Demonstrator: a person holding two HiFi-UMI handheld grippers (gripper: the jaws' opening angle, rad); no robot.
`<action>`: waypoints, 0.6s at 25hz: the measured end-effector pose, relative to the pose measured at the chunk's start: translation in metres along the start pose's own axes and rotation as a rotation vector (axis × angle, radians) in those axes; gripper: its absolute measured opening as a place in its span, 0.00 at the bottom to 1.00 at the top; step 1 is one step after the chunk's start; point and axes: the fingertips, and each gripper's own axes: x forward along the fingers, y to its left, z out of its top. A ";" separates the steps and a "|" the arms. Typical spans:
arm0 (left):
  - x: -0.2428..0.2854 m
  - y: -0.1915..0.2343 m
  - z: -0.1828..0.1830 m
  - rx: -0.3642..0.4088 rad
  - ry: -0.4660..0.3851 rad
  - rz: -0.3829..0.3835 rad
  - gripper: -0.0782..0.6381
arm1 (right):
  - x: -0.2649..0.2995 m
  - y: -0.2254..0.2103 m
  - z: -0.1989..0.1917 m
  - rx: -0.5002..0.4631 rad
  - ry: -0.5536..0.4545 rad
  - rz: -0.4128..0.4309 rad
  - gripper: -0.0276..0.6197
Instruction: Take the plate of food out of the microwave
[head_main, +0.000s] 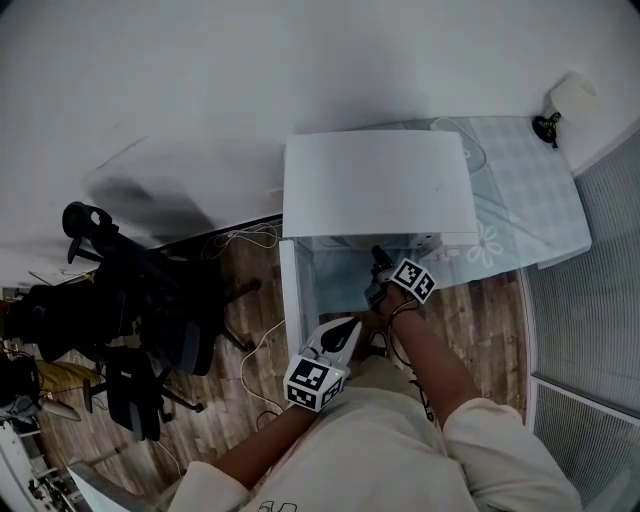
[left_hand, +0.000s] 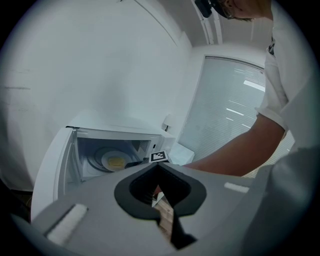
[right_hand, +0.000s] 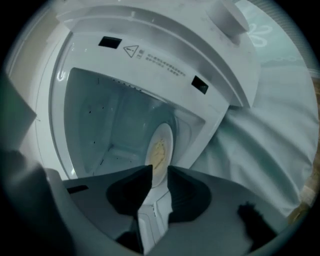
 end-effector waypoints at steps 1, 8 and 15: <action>0.001 0.001 0.000 0.000 0.002 0.000 0.11 | 0.003 0.000 0.000 0.015 -0.003 0.001 0.19; 0.003 0.004 0.003 -0.009 0.003 -0.008 0.11 | 0.011 -0.004 0.006 0.110 -0.042 0.014 0.19; 0.004 0.005 0.003 -0.006 0.010 -0.021 0.11 | 0.019 -0.011 0.009 0.176 -0.071 0.029 0.19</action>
